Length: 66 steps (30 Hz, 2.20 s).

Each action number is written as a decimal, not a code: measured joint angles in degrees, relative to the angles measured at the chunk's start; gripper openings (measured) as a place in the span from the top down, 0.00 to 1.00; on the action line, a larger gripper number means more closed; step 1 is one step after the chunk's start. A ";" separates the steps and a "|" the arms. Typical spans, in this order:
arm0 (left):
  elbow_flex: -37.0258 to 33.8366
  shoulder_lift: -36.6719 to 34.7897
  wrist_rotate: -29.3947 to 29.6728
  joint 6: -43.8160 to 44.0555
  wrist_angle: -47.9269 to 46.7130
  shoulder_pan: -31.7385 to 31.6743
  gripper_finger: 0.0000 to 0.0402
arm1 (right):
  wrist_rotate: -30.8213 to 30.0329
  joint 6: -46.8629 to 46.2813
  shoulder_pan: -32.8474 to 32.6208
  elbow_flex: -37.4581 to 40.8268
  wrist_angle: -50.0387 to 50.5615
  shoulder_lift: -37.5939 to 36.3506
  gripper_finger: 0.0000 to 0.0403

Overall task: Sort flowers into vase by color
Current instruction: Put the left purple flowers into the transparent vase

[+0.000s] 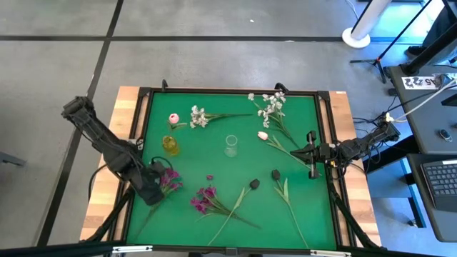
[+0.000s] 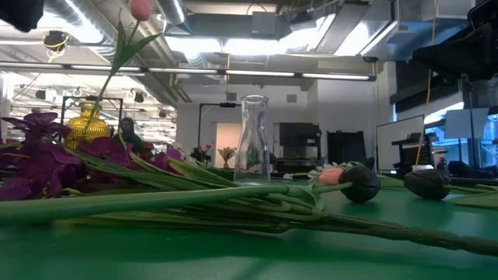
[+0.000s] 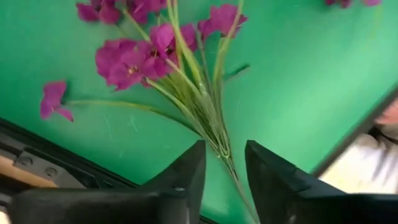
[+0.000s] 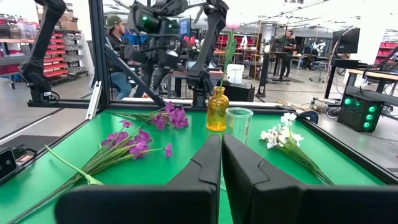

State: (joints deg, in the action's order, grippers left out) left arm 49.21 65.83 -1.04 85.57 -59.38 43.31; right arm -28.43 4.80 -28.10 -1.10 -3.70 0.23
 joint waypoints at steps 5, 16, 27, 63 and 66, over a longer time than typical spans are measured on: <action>-0.05 5.82 2.91 6.15 0.84 2.93 0.61 | -0.02 0.00 0.02 0.02 0.00 0.00 0.96; -0.06 16.19 5.76 16.60 5.18 8.73 0.46 | -0.02 0.00 0.02 0.00 0.00 0.00 0.96; -0.29 21.98 4.57 17.87 7.23 9.24 0.36 | 0.00 0.00 0.00 0.02 0.00 0.00 0.96; 5.71 23.61 16.46 11.47 4.70 4.54 0.96 | -0.02 0.00 0.01 0.00 0.00 0.02 0.96; 10.03 22.37 20.63 11.29 -3.13 4.41 0.97 | -0.02 0.00 0.01 0.00 0.00 0.01 0.96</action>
State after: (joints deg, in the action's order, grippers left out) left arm 59.24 88.20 19.58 96.86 -62.51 47.73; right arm -28.45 4.80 -28.09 -1.10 -3.70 0.24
